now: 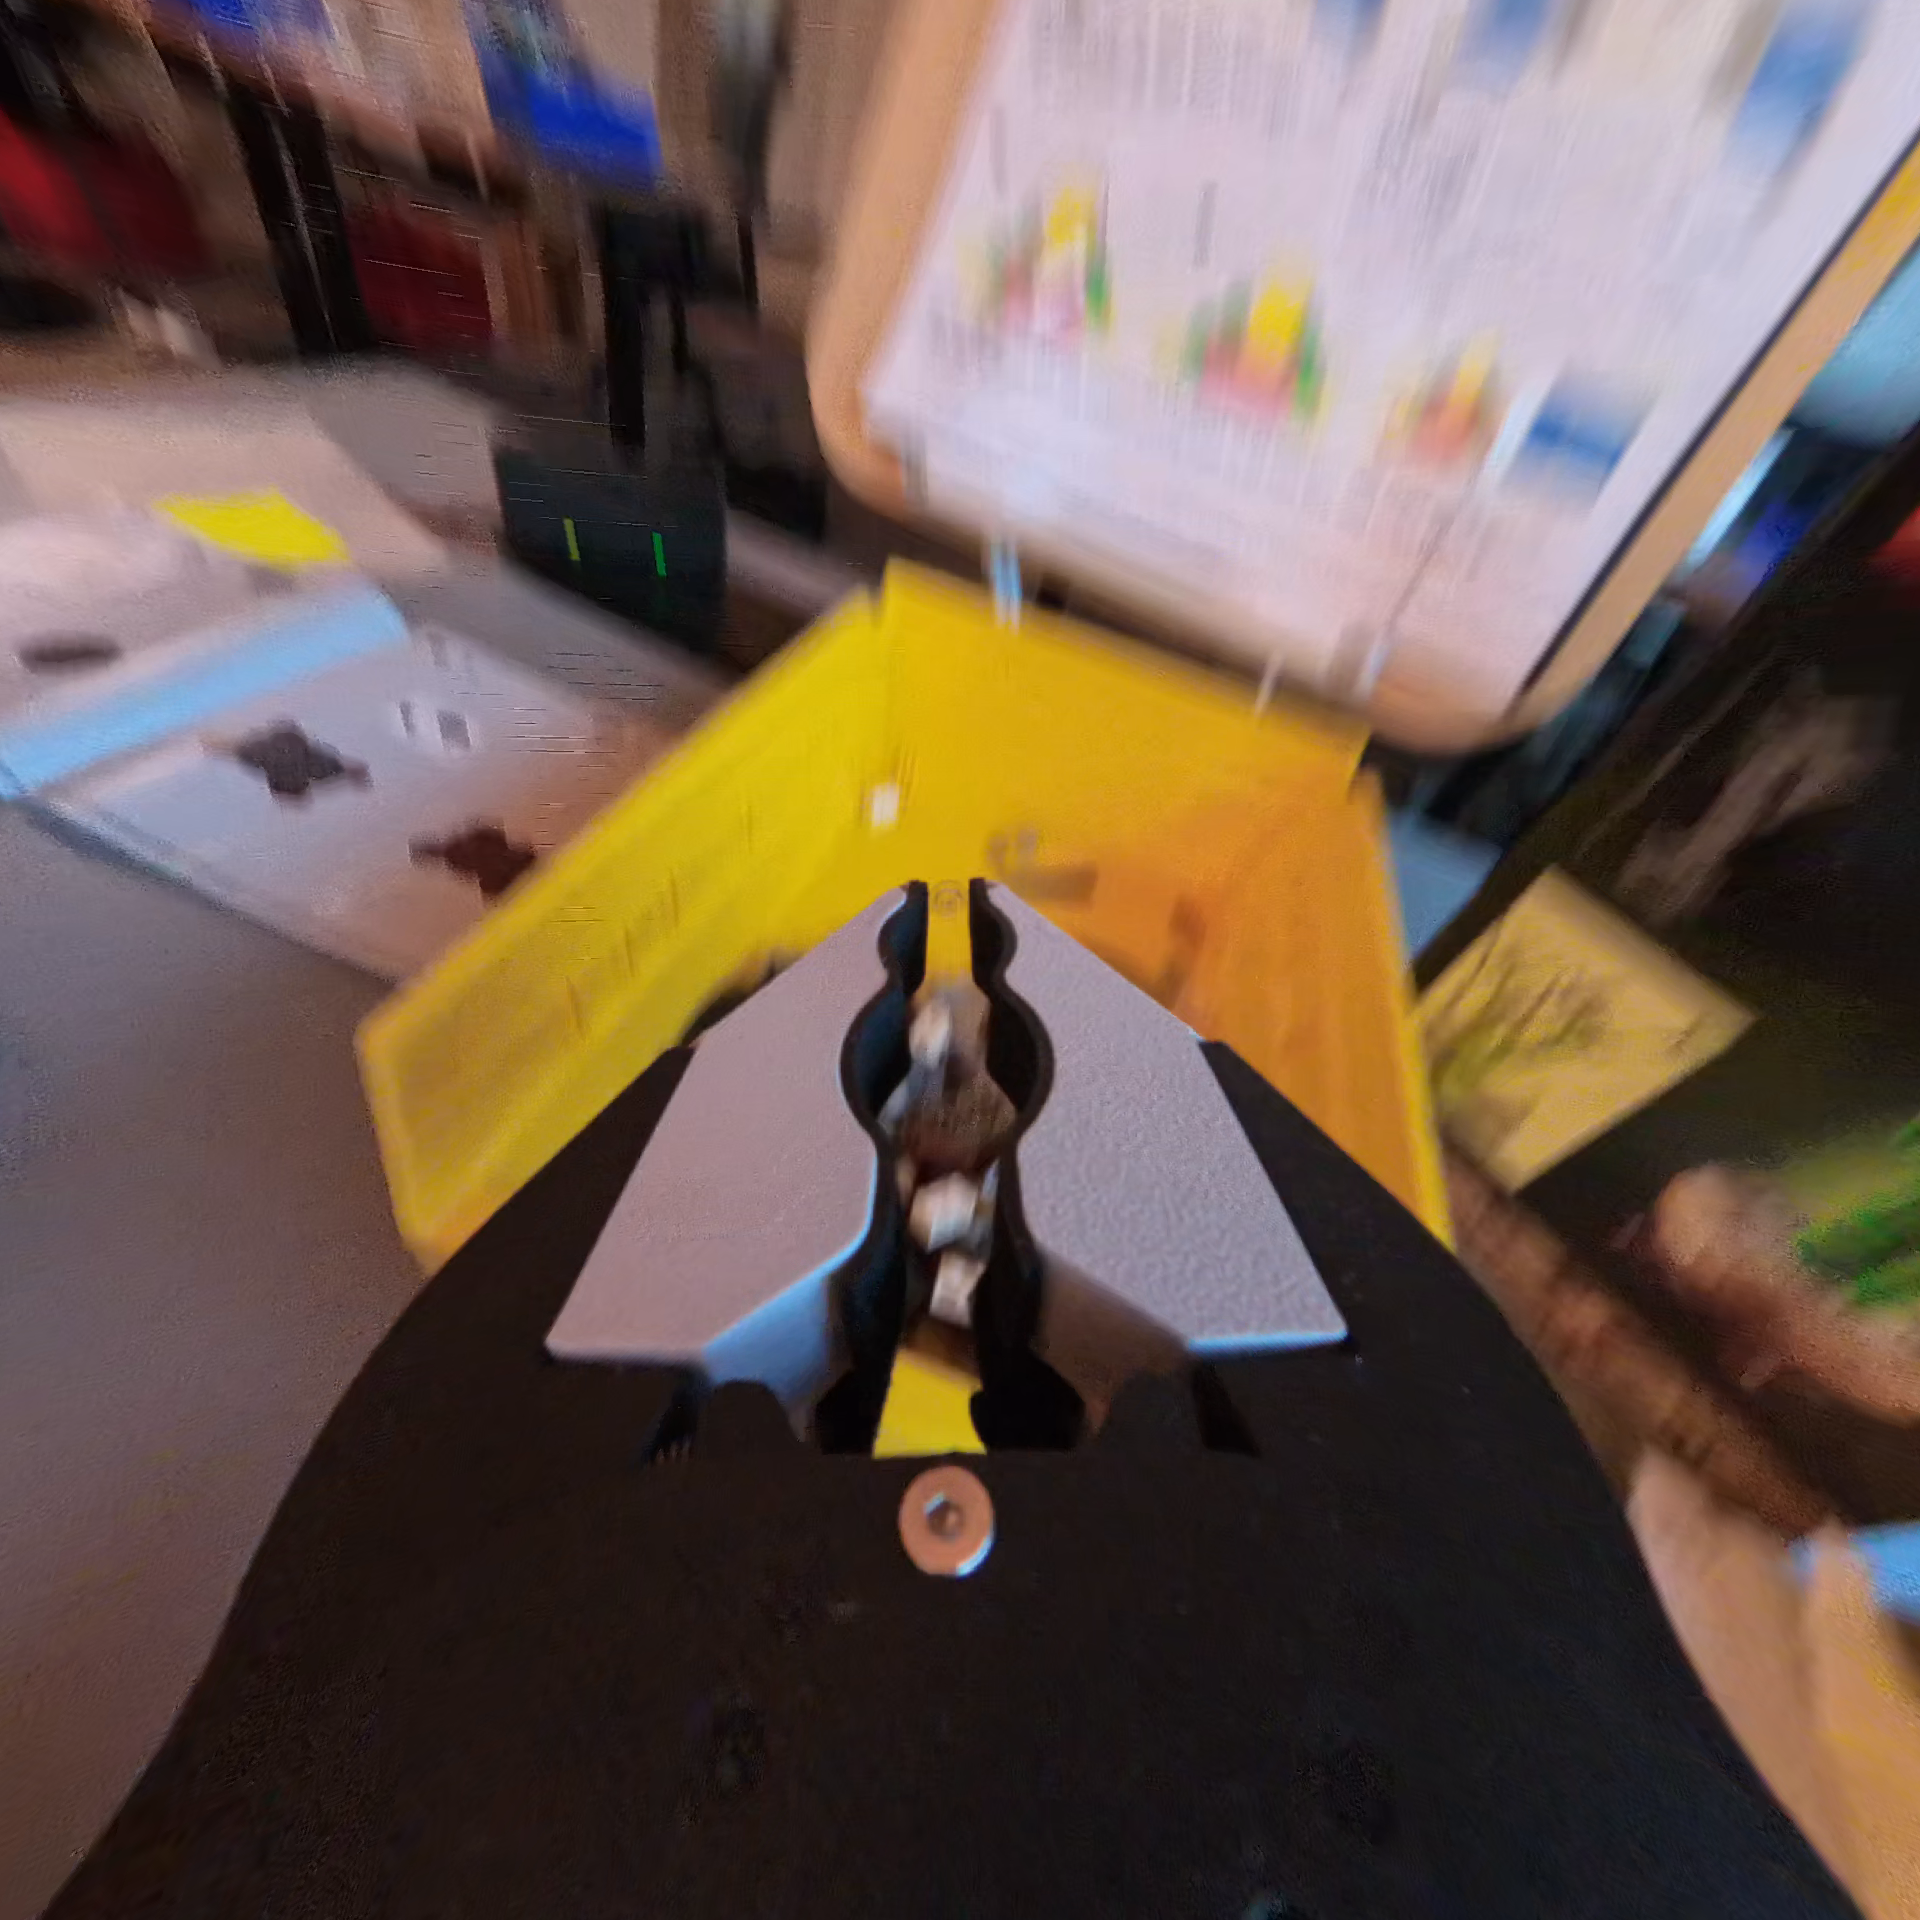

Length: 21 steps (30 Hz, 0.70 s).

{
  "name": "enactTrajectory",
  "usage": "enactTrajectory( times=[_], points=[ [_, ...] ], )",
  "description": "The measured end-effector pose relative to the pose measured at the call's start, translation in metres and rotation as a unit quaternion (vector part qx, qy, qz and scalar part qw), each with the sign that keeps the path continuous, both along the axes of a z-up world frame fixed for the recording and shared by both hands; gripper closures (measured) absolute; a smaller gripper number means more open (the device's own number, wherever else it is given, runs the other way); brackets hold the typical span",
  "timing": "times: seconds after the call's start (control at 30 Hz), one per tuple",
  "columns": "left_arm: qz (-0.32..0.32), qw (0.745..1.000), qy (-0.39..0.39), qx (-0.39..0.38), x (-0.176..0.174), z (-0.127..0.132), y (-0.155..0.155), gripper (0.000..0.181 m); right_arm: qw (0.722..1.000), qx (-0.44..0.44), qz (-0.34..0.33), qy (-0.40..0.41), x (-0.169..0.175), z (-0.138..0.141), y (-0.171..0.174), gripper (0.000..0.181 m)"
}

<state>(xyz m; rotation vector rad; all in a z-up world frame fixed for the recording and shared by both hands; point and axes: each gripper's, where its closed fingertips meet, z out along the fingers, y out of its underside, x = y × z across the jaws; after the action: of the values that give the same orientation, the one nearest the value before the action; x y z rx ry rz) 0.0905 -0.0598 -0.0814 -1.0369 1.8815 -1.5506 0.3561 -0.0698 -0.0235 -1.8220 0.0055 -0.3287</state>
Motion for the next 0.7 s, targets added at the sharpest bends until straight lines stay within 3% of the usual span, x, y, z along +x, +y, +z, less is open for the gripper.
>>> enactTrajectory(
  times=[0.07, 0.17, 0.27, 0.4, 0.47, 0.53, 0.63, 0.7],
  points=[
    [0.006, 1.0, 0.004, 0.0, 0.001, -0.001, 0.002, 0.175, 0.996, -0.056, -0.019, 0.067, 0.013, -0.036, 0.004, 0.174],
    [0.014, 1.0, 0.006, 0.0, 0.002, -0.002, 0.005, 0.175, 0.994, -0.079, -0.05, 0.061, 0.025, -0.049, 0.004, 0.157],
    [0.027, 1.0, 0.007, -0.011, 0.005, -0.001, 0.01, 0.175, 0.998, -0.018, -0.046, 0.032, 0.024, -0.021, 0.0, 0.157],
    [0.037, 0.998, 0.013, -0.054, 0.007, 0.003, 0.015, 0.175, 0.997, 0.072, 0.023, 0.002, -0.007, 0.016, 0.0, 0.164],
    [0.039, 0.997, 0.006, -0.073, 0.007, 0.008, 0.018, 0.175, 0.986, 0.116, 0.105, -0.058, -0.045, 0.035, 0.0, 0.163],
    [0.039, 0.996, -0.021, -0.075, 0.006, 0.016, 0.018, 0.175, 0.959, 0.146, 0.208, -0.128, -0.106, 0.047, -0.001, 0.159],
    [0.037, 0.995, -0.087, -0.045, 0.001, 0.031, 0.014, 0.175, 0.913, 0.127, 0.357, -0.149, -0.205, 0.027, 0.003, 0.161],
    [0.035, 0.991, -0.124, -0.023, -0.003, 0.039, 0.009, 0.175, 0.898, 0.089, 0.411, -0.13, -0.243, 0.008, 0.006, 0.166]
  ],
)
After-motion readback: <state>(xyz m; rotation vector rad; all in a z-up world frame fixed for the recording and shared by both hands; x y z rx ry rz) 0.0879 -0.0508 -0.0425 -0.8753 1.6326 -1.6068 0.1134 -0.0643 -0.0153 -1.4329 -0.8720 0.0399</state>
